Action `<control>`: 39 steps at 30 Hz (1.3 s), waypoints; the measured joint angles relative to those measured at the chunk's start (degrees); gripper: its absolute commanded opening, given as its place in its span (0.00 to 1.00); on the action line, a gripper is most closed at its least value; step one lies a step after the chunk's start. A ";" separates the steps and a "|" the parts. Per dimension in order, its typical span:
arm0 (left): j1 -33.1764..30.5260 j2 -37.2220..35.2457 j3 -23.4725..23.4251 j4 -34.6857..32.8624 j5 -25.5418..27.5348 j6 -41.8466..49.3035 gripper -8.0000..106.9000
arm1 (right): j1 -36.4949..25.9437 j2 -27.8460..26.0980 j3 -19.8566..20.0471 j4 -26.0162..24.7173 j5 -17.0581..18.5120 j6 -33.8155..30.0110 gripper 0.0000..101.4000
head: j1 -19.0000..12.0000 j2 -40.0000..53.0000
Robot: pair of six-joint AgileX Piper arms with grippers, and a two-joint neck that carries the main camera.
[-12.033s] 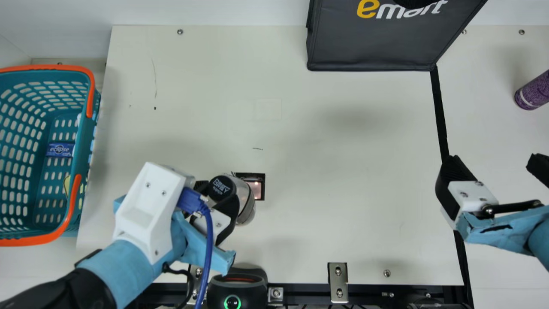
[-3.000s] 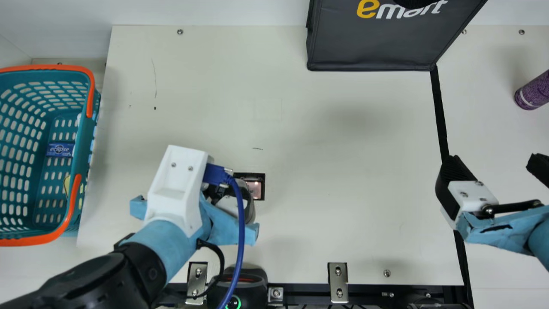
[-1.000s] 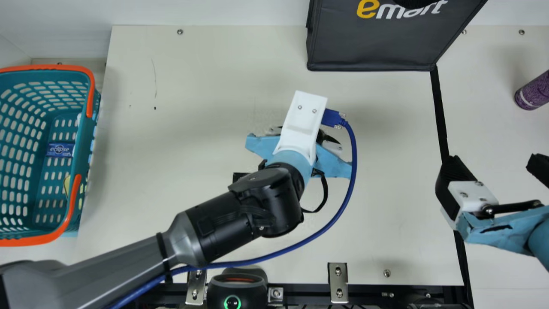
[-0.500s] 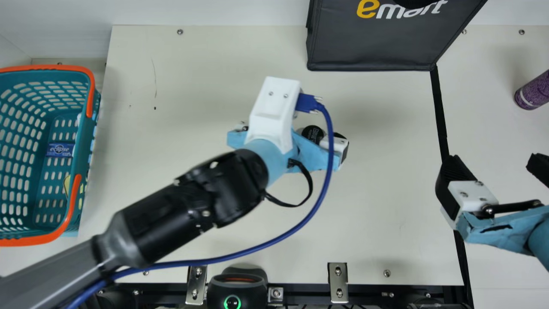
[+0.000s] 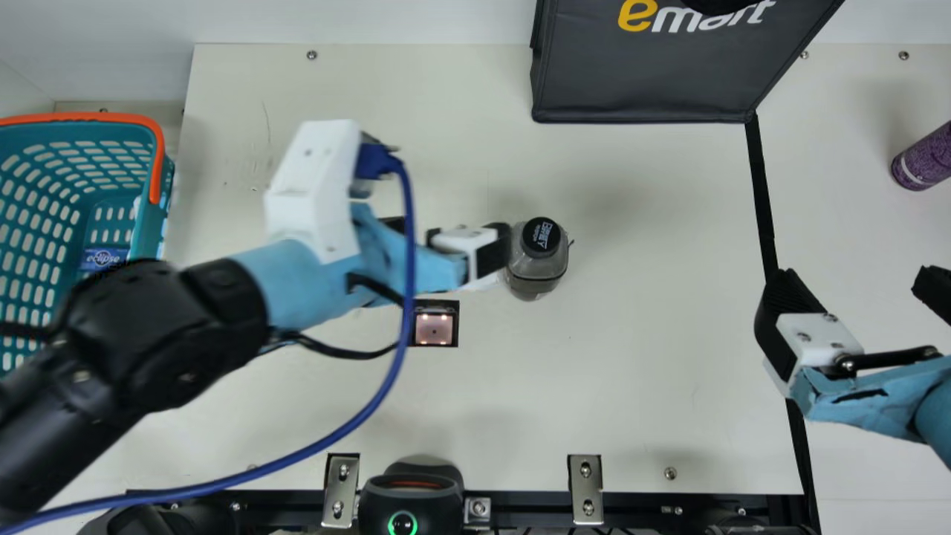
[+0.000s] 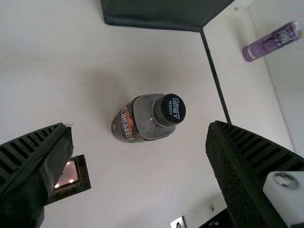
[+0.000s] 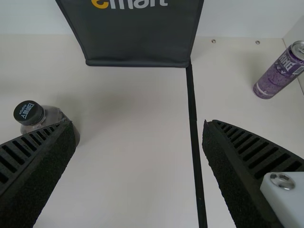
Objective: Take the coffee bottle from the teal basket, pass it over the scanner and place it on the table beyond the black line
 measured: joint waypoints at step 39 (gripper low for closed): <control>33.21 -24.53 -0.75 8.55 25.22 22.19 0.85 | 0.00 0.00 0.00 0.00 0.00 0.00 0.94 | 0.00 0.00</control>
